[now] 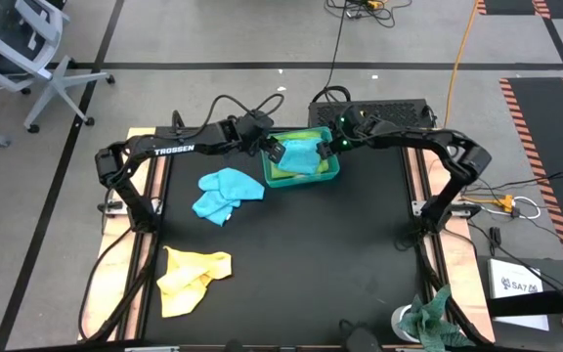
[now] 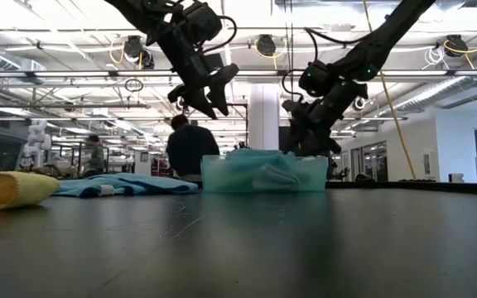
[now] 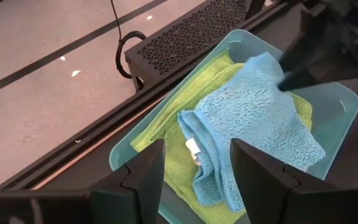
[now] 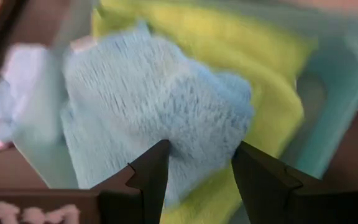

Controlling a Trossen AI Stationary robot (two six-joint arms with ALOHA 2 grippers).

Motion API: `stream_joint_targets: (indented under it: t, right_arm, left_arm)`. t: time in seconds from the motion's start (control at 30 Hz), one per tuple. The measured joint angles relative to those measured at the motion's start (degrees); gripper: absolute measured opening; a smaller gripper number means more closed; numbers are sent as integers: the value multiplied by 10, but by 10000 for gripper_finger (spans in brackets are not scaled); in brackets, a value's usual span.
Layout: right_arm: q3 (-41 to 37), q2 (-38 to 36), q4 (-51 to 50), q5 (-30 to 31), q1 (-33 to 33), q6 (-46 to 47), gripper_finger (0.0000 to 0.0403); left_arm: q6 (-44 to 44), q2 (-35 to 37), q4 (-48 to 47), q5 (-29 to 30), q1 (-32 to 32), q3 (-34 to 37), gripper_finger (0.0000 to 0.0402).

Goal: Fold microfiber towels
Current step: Put the blue microfiber towel into the blue bin

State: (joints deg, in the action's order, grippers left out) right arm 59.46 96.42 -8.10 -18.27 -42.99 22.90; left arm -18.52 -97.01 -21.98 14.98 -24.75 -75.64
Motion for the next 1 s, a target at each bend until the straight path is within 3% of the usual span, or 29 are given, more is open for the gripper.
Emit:
stream_joint_targets:
  t: [0.47, 0.77, 0.87, 1.0]
  right_arm:
    - [0, 0, 50, 2, -2, 4, 164]
    - [0, 0, 53, 35, 26, 3, 163]
    - [0, 0, 59, 35, 27, 4, 149]
    - [0, 0, 74, 32, 26, -2, 95]
  left_arm:
    - [8, 0, 0, 2, -7, 0, 184]
    - [8, 0, 0, 3, -8, 0, 184]
    - [8, 0, 0, 3, -8, 0, 184]
    - [8, 0, 0, 3, -8, 0, 184]
